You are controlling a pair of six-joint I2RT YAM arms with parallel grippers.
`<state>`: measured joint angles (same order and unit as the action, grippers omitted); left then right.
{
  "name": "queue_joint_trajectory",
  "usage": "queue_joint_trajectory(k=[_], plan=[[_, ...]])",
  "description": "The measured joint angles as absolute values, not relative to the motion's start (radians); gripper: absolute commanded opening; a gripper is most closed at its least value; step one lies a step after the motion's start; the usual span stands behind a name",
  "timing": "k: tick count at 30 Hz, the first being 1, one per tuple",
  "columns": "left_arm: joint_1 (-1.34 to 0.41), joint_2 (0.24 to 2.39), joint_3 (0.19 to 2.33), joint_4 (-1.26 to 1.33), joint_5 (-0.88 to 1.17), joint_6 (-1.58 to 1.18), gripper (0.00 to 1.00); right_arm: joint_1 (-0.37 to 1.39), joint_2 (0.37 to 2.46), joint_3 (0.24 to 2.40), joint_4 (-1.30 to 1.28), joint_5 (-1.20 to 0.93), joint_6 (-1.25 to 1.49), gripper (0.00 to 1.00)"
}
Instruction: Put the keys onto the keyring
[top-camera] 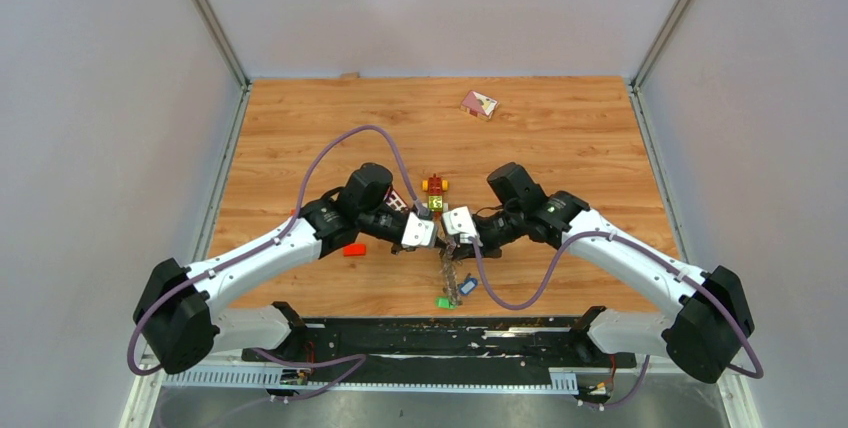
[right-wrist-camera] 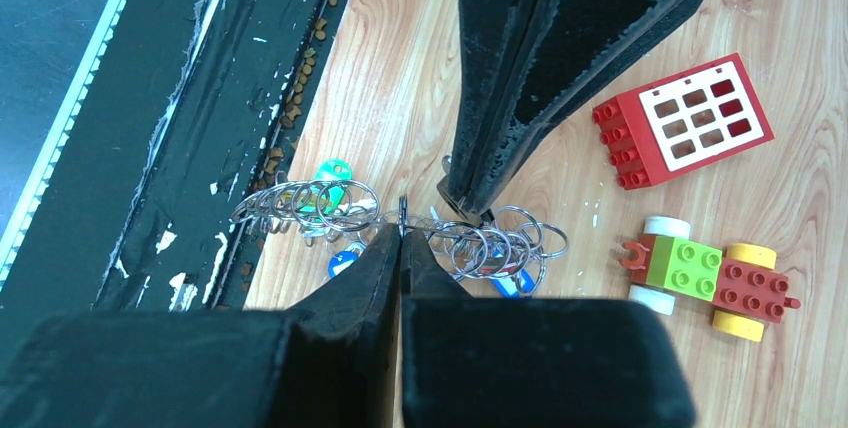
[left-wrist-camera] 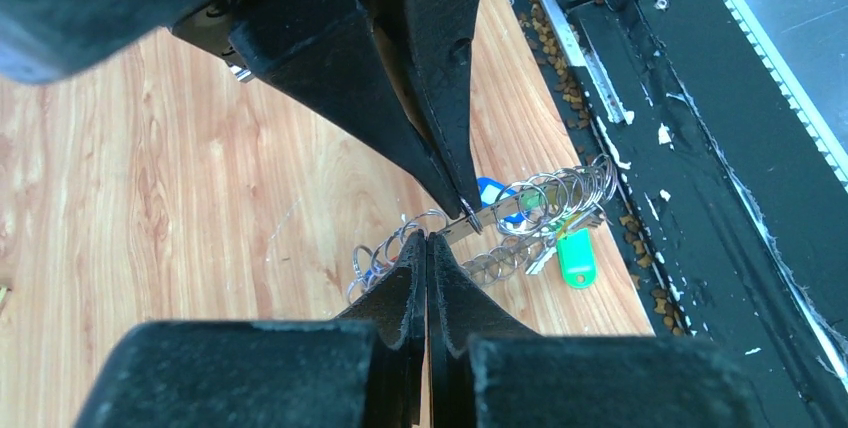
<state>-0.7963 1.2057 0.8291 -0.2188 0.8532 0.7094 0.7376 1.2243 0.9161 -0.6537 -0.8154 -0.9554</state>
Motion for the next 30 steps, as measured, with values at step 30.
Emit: queue_joint_trajectory(k=[30], plan=[[-0.797, 1.206, 0.791, -0.184, 0.934, 0.759, 0.0, 0.738, 1.271, 0.934, -0.653, -0.865, -0.908, 0.0]])
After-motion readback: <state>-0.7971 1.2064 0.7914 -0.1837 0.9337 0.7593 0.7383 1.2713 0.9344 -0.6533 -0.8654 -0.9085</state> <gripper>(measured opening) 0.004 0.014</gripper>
